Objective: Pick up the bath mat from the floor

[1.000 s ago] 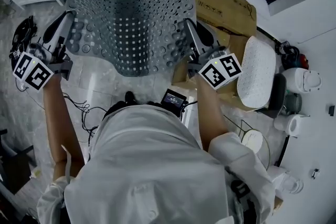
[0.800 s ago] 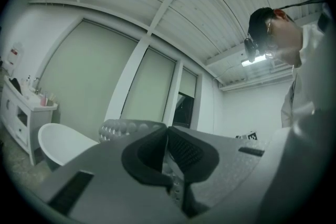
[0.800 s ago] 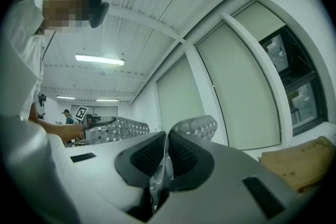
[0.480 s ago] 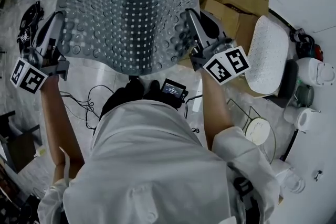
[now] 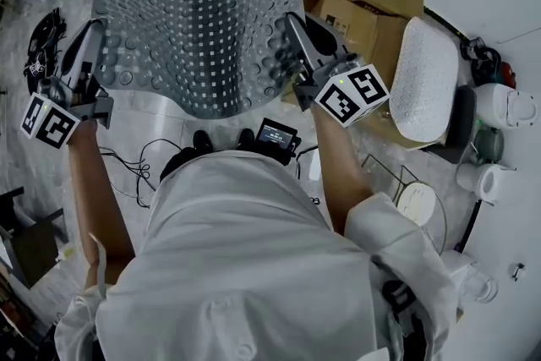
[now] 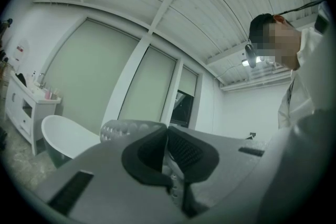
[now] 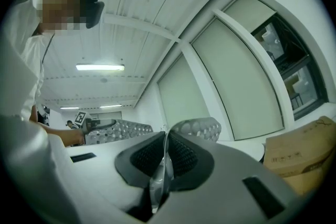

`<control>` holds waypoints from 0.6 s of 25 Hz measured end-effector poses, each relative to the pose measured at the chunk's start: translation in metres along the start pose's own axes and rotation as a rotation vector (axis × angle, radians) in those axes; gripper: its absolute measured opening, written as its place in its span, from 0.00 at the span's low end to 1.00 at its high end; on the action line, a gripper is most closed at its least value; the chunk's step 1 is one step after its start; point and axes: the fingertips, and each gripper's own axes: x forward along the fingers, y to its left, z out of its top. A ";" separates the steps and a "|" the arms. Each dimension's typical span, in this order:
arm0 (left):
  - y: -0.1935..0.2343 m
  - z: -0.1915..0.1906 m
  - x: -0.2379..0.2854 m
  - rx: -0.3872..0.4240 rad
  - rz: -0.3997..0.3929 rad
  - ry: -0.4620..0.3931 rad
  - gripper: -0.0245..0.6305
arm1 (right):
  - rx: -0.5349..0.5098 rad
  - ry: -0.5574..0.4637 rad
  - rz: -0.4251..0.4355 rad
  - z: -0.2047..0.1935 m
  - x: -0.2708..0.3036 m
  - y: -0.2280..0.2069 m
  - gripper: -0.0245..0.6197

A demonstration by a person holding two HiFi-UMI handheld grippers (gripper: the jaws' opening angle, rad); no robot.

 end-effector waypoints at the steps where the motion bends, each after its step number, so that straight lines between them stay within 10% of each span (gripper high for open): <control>1: 0.001 0.000 -0.001 0.005 -0.006 -0.001 0.06 | 0.000 -0.004 -0.005 0.000 0.000 0.001 0.10; 15: 0.013 -0.011 -0.010 -0.020 -0.028 0.007 0.06 | 0.006 0.005 -0.061 -0.009 0.004 0.002 0.10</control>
